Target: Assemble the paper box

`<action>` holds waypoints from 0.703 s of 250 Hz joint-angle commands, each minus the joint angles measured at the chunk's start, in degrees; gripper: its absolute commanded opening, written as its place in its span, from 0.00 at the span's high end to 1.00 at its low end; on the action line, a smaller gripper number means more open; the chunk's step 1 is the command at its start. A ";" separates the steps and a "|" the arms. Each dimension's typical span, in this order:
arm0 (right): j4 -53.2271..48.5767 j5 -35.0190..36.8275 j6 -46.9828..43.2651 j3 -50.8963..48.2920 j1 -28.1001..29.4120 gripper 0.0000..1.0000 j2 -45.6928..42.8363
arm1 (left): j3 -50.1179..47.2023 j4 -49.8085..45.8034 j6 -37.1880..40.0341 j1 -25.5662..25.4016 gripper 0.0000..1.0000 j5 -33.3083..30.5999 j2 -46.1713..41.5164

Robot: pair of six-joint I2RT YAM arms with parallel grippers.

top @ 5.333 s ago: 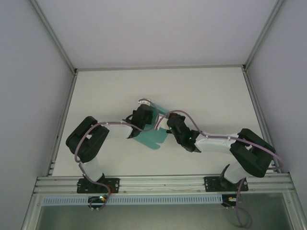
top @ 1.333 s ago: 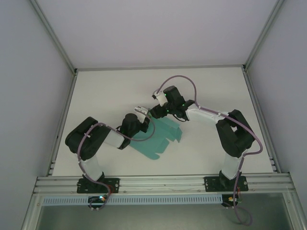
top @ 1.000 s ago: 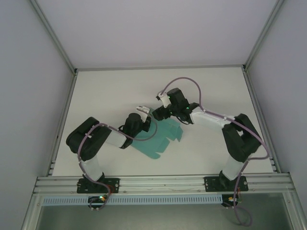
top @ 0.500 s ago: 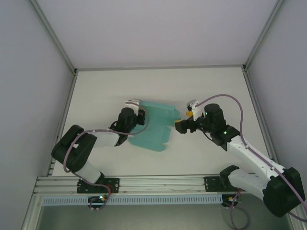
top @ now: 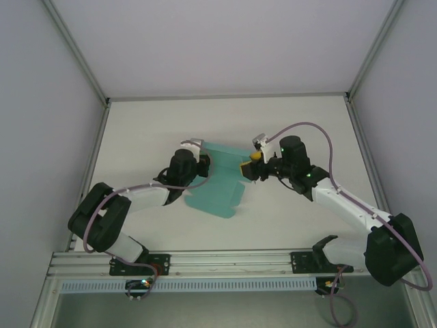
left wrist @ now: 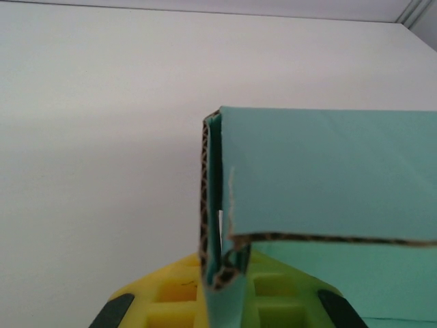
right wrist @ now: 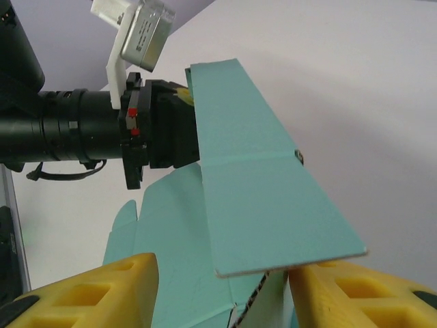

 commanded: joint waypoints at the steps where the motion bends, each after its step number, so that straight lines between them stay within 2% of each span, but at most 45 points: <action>1: 1.80 1.07 0.81 -0.95 0.74 0.45 0.07 | 2.34 -1.15 -2.67 -0.43 1.00 -0.87 -1.80; 47: 1.70 3.73 0.45 -0.89 0.74 0.40 0.40 | 3.13 -1.70 -4.28 -0.33 1.00 0.53 -2.52; 86: -0.09 5.93 -0.68 0.22 0.78 0.46 1.68 | 2.88 -1.94 -4.26 -0.46 1.00 2.13 -3.91; 95: -0.06 6.46 -0.71 0.46 0.99 0.51 1.95 | 2.99 -2.26 -4.05 -0.39 1.00 2.37 -4.06; 134: -0.22 9.05 -1.27 1.79 1.54 0.92 2.45 | 3.92 -5.03 -2.36 -0.59 1.00 0.80 -3.53; 151: -0.48 9.96 -1.28 2.01 1.91 1.00 1.54 | 4.01 -6.44 -1.42 -0.45 1.00 -2.61 -3.16; 176: -1.48 13.42 -1.26 2.07 2.52 1.00 -0.73 | 3.20 -7.37 -1.33 1.05 1.00 -6.32 -2.43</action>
